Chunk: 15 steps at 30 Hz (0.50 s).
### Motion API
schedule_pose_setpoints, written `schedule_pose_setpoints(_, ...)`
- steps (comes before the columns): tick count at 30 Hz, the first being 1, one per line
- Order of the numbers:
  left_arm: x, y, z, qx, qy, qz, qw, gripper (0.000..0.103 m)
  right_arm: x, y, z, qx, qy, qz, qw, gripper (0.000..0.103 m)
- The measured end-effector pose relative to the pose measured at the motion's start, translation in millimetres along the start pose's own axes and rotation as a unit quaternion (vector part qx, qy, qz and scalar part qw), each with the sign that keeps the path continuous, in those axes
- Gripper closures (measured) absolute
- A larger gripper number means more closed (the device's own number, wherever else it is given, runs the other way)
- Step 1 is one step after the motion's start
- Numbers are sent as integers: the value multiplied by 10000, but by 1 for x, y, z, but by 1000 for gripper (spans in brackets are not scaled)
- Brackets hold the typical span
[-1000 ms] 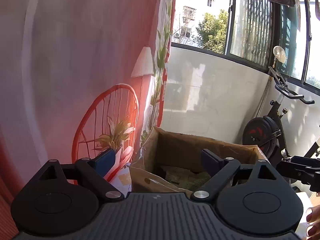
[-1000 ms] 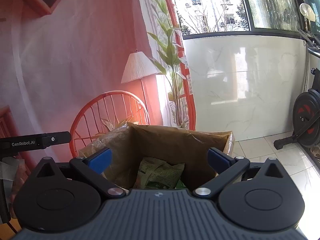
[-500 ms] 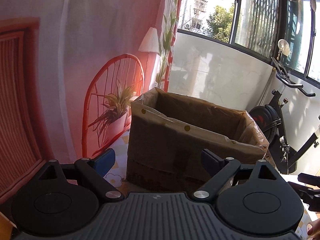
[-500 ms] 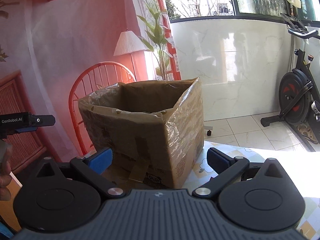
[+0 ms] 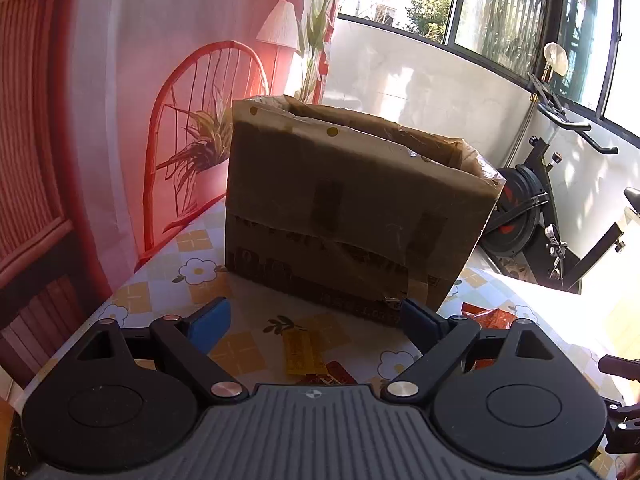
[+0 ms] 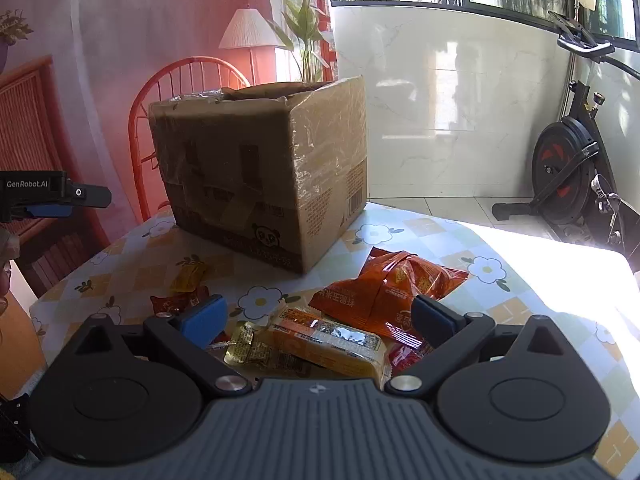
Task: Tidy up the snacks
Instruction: 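Move both open grippers back from the box to the snack pile, then grasp the yellow bag with the right gripper while the left gripper grasps the blue-white packet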
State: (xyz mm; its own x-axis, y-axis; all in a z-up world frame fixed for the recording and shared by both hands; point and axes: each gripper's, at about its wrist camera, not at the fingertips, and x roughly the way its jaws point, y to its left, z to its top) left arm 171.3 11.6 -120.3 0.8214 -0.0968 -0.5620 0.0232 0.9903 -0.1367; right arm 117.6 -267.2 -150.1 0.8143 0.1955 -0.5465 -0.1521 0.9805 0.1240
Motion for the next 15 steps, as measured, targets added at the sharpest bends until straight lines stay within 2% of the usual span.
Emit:
schedule_pose_setpoints(5, 9, -7, -17, 38, 165, -146, 9997, 10, -11, -20, -24, 253, 252, -269, 9990, 3)
schedule_pose_setpoints(15, 16, -17, -34, 176, 354, -252, 9989, 11, -2, -32, -67, 556, 924, -318, 9937, 2)
